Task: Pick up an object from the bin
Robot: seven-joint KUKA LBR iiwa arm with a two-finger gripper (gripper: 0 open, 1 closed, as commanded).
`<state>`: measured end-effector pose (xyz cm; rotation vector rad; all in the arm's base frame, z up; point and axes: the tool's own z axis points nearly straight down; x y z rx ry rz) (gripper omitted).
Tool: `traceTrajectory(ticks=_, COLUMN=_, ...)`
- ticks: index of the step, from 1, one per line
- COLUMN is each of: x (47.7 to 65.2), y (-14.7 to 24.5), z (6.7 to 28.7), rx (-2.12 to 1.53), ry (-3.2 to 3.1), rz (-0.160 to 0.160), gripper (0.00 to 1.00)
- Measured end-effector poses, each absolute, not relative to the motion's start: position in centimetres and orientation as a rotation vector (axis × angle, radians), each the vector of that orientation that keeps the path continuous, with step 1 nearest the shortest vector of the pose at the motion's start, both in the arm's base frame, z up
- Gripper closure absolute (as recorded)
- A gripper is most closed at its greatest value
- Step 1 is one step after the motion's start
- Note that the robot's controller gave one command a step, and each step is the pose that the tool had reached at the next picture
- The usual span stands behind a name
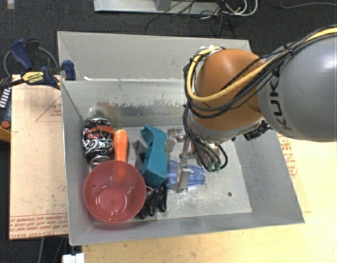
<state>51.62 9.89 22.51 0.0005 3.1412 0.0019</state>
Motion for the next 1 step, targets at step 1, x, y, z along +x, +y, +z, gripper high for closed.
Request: traceTrajectory(ticks=1, x=52.68, y=3.67, z=10.91, rx=0.010, ry=3.142, rz=0.002, gripper=0.00)
